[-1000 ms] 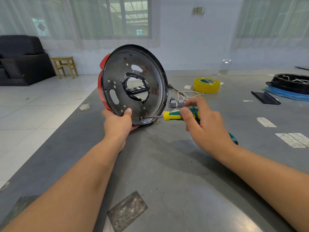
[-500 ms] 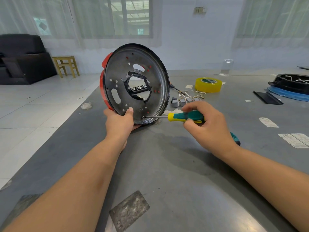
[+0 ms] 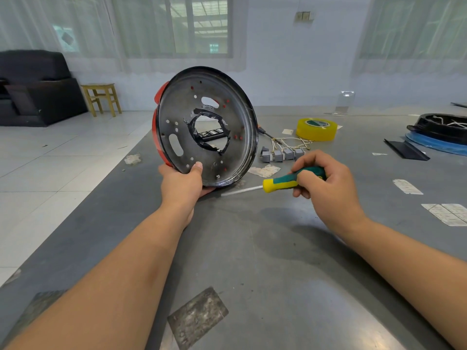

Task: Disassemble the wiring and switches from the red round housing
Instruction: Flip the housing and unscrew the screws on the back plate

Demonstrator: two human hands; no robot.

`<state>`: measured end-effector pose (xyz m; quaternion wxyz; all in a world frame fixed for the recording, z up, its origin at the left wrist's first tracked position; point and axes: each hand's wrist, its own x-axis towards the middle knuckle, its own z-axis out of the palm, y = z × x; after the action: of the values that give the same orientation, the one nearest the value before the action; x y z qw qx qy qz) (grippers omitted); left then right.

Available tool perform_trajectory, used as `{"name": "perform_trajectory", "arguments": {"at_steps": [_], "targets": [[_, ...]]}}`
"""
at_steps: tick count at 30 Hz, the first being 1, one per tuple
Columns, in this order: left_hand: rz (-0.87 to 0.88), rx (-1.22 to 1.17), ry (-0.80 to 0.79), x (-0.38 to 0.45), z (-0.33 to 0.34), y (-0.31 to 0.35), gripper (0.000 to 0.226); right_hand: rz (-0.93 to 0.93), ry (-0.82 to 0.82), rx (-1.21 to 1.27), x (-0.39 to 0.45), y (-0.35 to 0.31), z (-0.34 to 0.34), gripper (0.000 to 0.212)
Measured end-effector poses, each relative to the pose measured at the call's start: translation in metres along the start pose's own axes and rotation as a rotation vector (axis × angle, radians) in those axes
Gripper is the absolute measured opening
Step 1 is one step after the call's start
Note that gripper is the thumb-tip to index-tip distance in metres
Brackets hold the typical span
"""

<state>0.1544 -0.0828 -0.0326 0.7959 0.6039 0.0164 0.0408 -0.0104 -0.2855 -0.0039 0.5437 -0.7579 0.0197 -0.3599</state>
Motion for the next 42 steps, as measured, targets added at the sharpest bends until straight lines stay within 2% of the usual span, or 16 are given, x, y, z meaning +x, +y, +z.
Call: {"name": "perform_trajectory", "arguments": {"at_steps": [3, 8, 12, 16, 21, 24, 28, 31, 38, 42], "targets": [[-0.001, -0.017, -0.011, -0.001, 0.0, 0.001, 0.033, 0.043, -0.125, -0.007, -0.002, 0.005, 0.0, 0.013], [0.001, -0.025, -0.021, 0.0, 0.0, 0.001, 0.034, 0.076, -0.31, -0.176, -0.004, 0.013, -0.002, 0.032], [0.011, 0.013, -0.019, 0.0, 0.001, -0.001, 0.035, -0.133, -0.461, -0.545, -0.008, 0.012, -0.002, 0.043], [0.015, 0.066, -0.012, 0.001, 0.0, -0.003, 0.037, -0.252, -0.542, -0.753, -0.008, 0.011, 0.009, 0.044], [0.011, 0.092, -0.012, 0.005, -0.001, -0.007, 0.037, -0.234, -0.553, -0.815, -0.002, 0.014, 0.017, 0.045], [0.009, 0.118, -0.011, 0.008, -0.001, -0.009, 0.041, -0.235, -0.533, -0.887, 0.0, 0.012, 0.024, 0.039], [0.027, 0.145, -0.03, 0.007, -0.001, -0.01, 0.045, -0.292, -0.32, -0.99, 0.003, 0.008, 0.048, 0.039], [0.036, 0.163, -0.044, 0.004, -0.001, -0.008, 0.052, -0.317, -0.209, -1.099, 0.014, 0.007, 0.079, 0.029], [0.084, 0.221, -0.05, 0.003, -0.003, -0.01, 0.051, -0.101, -0.201, -1.115, 0.039, 0.003, 0.13, 0.035], [0.102, 0.225, -0.04, 0.002, -0.002, -0.01, 0.051, -0.077, -0.226, -1.11, 0.042, 0.002, 0.132, 0.031]]}}
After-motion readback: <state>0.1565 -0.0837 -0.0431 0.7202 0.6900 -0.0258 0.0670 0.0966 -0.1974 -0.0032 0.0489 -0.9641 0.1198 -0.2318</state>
